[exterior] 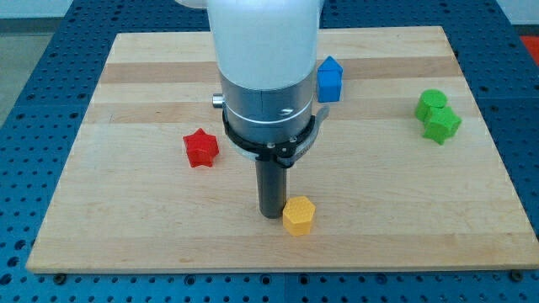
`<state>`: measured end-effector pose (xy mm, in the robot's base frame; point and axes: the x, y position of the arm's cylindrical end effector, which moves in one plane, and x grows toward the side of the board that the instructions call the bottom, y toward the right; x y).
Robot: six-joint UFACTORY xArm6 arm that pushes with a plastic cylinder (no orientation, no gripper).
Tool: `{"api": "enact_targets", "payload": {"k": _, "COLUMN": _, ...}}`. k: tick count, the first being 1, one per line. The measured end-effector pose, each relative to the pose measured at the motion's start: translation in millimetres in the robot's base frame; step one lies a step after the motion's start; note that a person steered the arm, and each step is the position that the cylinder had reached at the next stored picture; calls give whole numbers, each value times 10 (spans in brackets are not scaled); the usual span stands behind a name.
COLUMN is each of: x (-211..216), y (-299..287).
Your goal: Move your arm closer to the red circle
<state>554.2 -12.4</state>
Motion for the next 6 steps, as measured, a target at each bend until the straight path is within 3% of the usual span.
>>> {"api": "enact_targets", "payload": {"k": 6, "x": -1981, "y": -720}}
